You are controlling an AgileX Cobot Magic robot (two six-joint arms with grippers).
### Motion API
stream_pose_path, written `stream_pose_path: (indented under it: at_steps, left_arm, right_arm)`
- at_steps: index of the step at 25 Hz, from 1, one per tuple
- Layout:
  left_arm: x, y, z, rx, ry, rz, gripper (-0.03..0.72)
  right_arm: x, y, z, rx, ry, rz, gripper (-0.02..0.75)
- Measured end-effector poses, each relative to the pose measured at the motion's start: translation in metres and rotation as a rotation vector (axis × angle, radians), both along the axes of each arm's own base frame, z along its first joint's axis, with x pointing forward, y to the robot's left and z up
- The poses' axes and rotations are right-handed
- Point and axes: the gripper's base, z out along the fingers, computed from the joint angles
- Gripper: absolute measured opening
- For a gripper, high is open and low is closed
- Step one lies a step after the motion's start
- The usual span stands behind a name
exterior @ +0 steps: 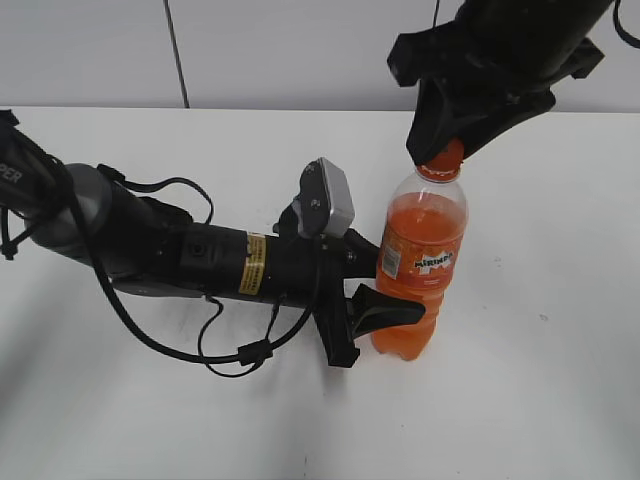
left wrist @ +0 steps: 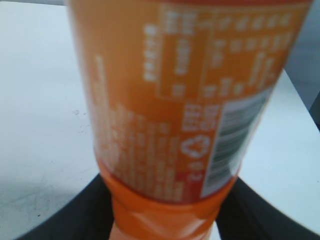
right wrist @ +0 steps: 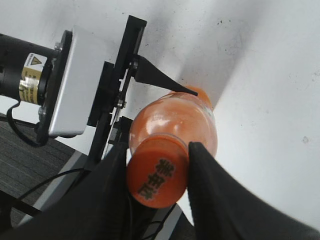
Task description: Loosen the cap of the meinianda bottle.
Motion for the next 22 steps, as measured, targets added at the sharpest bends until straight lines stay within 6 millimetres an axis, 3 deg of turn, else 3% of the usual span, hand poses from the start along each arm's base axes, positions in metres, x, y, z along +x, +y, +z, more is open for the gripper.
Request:
stream_pose_path:
  at_steps: [3,7,10,19,21,22]
  left_arm:
    - [0.0000,0.0000,0.0000,0.000,0.000,0.000,0.363]
    - [0.0000,0.0000,0.0003,0.000,-0.001,0.000,0.363]
    - [0.0000,0.0000,0.0003,0.000,-0.001,0.000,0.363]
    - [0.0000,0.0000,0.0003,0.000,-0.001,0.000,0.363]
    - [0.0000,0.0000,0.0003,0.000,-0.001,0.000,0.363]
    - [0.0000,0.0000,0.0003,0.000,-0.001,0.000,0.363]
  right_arm:
    - [0.0000,0.0002,0.0001,-0.033,-0.059,0.191,0.272]
    - [-0.0002,-0.0002,0.0003,-0.139,-0.225,0.731,0.272]
    - [-0.0004,-0.0005,0.0004,-0.183,-0.293,0.955,0.272]
    - [-0.0004,-0.0005,0.0006,-0.194,-0.313,1.017,0.272]
    - [-0.0004,-0.0007,0.0005,-0.195,-0.310,1.006,0.317]
    - [-0.0001,-0.0011,0.0005,-0.199,-0.307,0.999,0.382]
